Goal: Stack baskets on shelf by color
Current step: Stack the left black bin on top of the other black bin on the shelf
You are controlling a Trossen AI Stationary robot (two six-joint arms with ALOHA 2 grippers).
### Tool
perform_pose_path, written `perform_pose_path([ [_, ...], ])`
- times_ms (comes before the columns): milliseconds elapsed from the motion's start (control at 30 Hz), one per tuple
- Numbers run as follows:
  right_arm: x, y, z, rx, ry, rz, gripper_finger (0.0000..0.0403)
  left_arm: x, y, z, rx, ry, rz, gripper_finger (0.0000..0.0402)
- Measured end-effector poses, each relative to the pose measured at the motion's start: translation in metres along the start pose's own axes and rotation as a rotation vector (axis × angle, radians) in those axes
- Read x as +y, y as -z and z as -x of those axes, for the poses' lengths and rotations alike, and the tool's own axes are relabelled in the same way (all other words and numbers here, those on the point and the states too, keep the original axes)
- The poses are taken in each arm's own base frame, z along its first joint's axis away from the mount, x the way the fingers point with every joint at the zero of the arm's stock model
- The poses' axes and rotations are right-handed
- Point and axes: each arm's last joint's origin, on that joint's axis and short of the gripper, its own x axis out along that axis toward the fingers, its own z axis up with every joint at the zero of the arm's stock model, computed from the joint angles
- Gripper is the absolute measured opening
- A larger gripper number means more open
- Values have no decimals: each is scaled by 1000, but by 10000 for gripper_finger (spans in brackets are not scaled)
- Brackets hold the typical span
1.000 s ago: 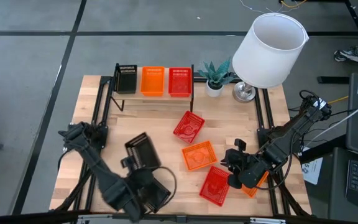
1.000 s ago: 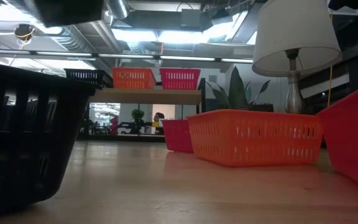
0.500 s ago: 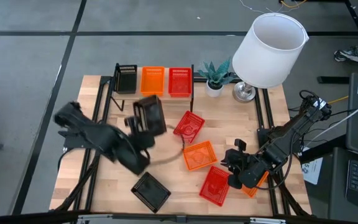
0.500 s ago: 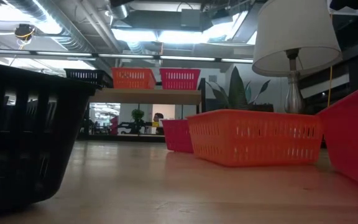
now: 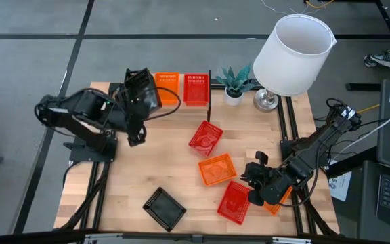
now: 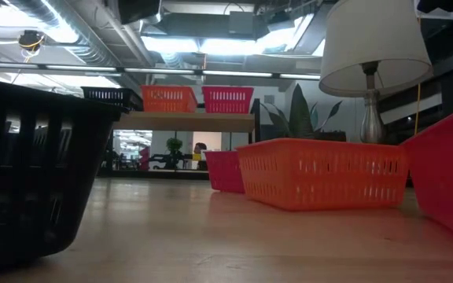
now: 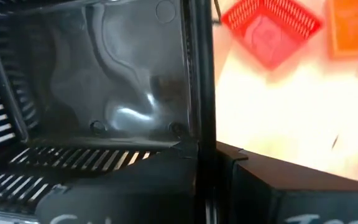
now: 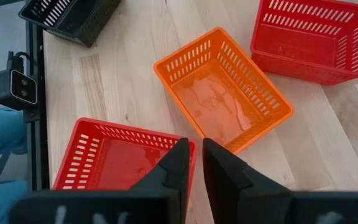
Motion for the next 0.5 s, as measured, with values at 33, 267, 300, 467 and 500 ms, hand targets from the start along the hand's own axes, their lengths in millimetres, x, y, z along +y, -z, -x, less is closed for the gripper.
perform_pose_path([
  [33, 0, 0, 0, 0, 0, 0, 45, 1, 2, -3, 15, -1, 0, 0],
  [267, 0, 0, 0, 1, -1, -1, 45, 7, 12, -19, 82, -45, -62, 0],
  [300, 0, 0, 0, 1, -1, 0, 45, 9, 13, -22, 90, -52, -78, 0],
  [467, 0, 0, 0, 1, -1, 2, 45, 25, 14, -23, 106, -80, -163, 0],
  [500, 0, 0, 0, 1, -1, 2, 45, 28, 15, -23, 106, -83, -185, 0],
])
